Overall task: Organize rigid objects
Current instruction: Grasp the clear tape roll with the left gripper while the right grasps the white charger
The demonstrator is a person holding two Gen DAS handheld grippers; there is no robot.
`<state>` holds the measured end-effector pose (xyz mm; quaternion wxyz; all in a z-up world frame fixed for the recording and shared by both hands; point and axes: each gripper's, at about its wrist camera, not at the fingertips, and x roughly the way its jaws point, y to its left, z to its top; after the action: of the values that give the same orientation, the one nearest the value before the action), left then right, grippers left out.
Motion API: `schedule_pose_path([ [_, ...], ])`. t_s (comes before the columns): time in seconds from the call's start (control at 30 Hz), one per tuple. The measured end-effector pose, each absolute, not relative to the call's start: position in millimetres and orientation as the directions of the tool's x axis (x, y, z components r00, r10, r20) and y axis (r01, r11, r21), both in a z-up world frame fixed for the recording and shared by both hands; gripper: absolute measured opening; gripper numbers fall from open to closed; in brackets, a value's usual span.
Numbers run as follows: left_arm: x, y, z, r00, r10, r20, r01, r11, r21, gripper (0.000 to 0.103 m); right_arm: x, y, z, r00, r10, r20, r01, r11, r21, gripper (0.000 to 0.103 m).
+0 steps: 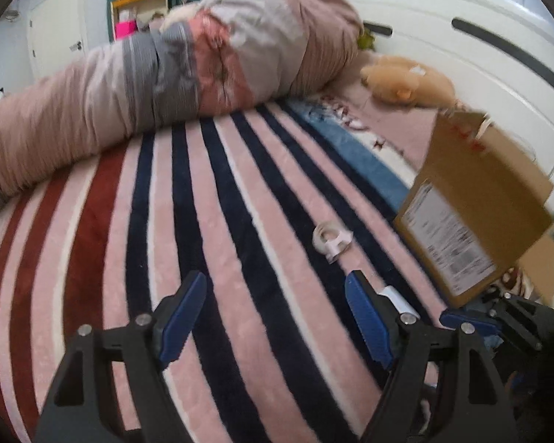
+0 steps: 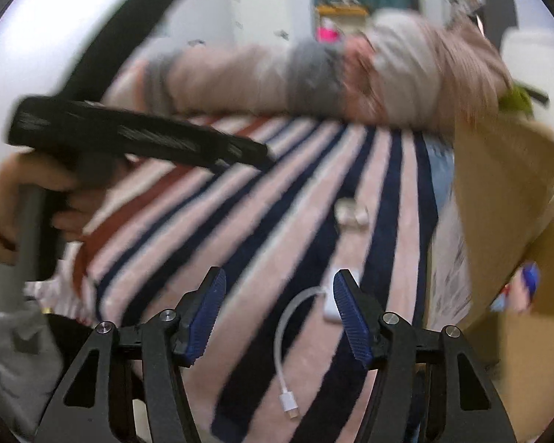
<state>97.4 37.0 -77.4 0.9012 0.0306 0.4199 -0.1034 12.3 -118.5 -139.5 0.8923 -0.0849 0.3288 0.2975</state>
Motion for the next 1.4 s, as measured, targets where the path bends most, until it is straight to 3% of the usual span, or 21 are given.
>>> schedule_pose_path([
  [0.17, 125, 36, -113, 0.572, -0.178, -0.801, 0.236, 0.971, -0.047, 0.075, 46, -114, -180, 0.644, 0.346, -0.682, -0.505, 0.862, -0.039, 0.066],
  [0.27, 143, 33, -130, 0.535, -0.236, -0.811, 0.267, 0.958, -0.102, 0.075, 56, -117, -189, 0.637, 0.358, -0.683, -0.502, 0.865, -0.015, 0.066],
  [0.5, 176, 1, -153, 0.491, -0.324, -0.809, 0.366, 0.919, -0.145, 0.075, 67, -117, -192, 0.650, 0.371, -0.663, -0.506, 0.862, -0.013, 0.049],
  [0.73, 198, -19, -163, 0.511, -0.308, -0.802, 0.395, 0.913, -0.099, 0.075, 72, -118, -191, 0.639, 0.392, -0.661, -0.518, 0.855, 0.007, 0.048],
  [0.83, 200, -20, -165, 0.517, -0.317, -0.795, 0.401, 0.910, -0.103, 0.064, 73, -120, -191, 0.641, 0.397, -0.656, -0.514, 0.857, 0.017, 0.044],
  [0.9, 199, -20, -166, 0.525, -0.310, -0.792, 0.409, 0.909, -0.085, 0.045, 73, -121, -190, 0.646, 0.394, -0.654, -0.511, 0.860, 0.013, 0.040],
  [0.97, 200, -19, -166, 0.521, -0.317, -0.792, 0.412, 0.906, -0.091, 0.037, 68, -123, -189, 0.649, 0.393, -0.652, -0.510, 0.860, 0.011, 0.036],
  [1.1, 195, -15, -163, 0.523, -0.317, -0.791, 0.410, 0.907, -0.092, 0.037, 60, -127, -186, 0.662, 0.384, -0.644, -0.500, 0.866, 0.002, 0.025],
  [1.4, 165, 6, -152, 0.538, -0.265, -0.800, 0.363, 0.930, -0.063, 0.037, 57, -129, -182, 0.633, 0.386, -0.672, -0.505, 0.863, 0.019, 0.026],
])
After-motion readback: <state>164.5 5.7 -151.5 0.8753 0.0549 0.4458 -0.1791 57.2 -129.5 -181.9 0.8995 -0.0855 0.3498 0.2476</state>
